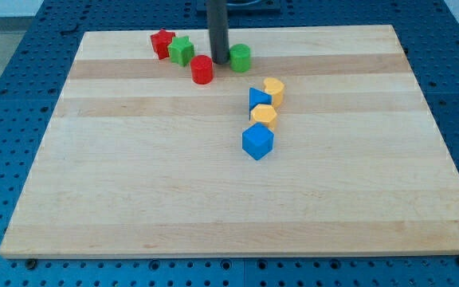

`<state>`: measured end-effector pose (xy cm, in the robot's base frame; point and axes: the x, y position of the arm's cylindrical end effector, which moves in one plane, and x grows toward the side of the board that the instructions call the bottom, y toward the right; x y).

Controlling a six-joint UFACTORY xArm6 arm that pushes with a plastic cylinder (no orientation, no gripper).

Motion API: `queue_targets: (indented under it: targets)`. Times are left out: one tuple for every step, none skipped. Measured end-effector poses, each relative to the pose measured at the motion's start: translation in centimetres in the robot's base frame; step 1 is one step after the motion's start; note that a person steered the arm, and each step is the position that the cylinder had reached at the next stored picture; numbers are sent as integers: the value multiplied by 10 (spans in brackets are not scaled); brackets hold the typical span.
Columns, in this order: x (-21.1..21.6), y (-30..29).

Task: Move the green circle closer to the yellow heart

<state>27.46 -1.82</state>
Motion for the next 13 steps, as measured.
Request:
queue_targets:
  targets:
    - [0, 24]
    - [-3, 16]
    - [-17, 18]
    - [-20, 41]
    - [-15, 58]
    - [3, 61]
    - [16, 61]
    - [17, 61]
    - [20, 61]
    - [22, 61]
    - [23, 61]
    - [25, 61]
    - [23, 55]
